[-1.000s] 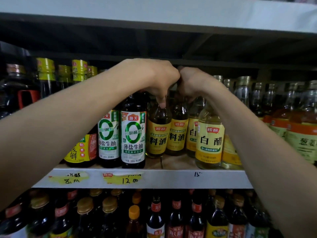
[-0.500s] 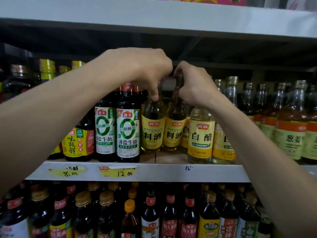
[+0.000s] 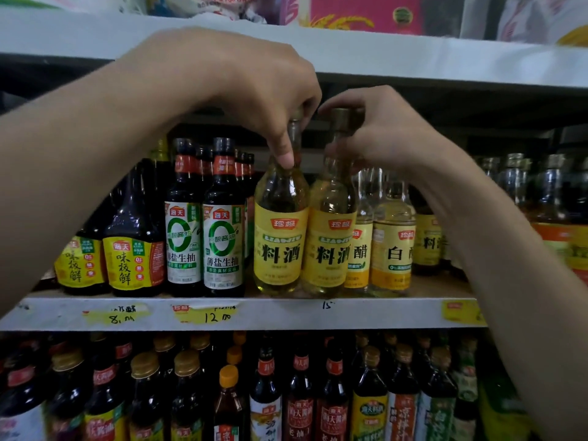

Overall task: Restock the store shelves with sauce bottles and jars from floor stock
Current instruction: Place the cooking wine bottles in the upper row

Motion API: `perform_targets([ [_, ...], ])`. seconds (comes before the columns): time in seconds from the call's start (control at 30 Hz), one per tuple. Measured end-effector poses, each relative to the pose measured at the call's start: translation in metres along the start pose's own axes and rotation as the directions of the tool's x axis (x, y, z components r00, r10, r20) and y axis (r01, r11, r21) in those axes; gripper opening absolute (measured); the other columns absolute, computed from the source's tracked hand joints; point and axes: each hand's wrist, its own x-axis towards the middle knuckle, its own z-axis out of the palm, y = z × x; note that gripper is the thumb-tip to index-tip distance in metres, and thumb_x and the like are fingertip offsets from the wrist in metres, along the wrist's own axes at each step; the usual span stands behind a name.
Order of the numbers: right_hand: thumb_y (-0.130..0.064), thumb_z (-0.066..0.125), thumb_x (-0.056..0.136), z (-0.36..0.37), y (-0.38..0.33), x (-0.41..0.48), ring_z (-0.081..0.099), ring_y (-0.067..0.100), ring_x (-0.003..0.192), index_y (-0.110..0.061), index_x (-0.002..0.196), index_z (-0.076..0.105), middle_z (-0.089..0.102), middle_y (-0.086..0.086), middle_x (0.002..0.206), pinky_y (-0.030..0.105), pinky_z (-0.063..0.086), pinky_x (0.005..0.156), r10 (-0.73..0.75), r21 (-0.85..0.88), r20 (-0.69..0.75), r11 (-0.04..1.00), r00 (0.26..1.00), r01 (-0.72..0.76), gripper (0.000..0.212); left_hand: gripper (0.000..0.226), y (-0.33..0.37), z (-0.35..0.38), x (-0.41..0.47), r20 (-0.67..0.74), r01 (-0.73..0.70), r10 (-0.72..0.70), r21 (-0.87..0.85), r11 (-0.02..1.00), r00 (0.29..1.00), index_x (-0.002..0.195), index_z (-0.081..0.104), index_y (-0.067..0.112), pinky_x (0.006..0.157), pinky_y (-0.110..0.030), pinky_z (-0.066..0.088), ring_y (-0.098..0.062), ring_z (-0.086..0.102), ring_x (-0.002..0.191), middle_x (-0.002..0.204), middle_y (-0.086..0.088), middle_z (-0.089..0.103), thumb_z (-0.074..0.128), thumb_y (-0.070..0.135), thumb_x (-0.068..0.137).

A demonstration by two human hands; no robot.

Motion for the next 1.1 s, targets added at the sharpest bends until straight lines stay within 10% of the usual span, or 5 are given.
perform_targets([
  [1.1,-0.005,0.064,0.088,-0.148,0.156,-0.045,0.063,0.017,0.082,-0.03,0.133,0.047,0.049,-0.002,0.116,0.023,0.052,0.054,0.214,-0.149,-0.218,0.957,0.952,-0.249,0.054,0.038,0.155,-0.004,0.168,-0.036,-0.116,0.111,-0.199,0.973,0.993,0.09,0.054,0.031,0.057,-0.025,0.036,-0.007,0.056,0.073,0.076,0.009,0.06,0.079,0.05,0.069],
])
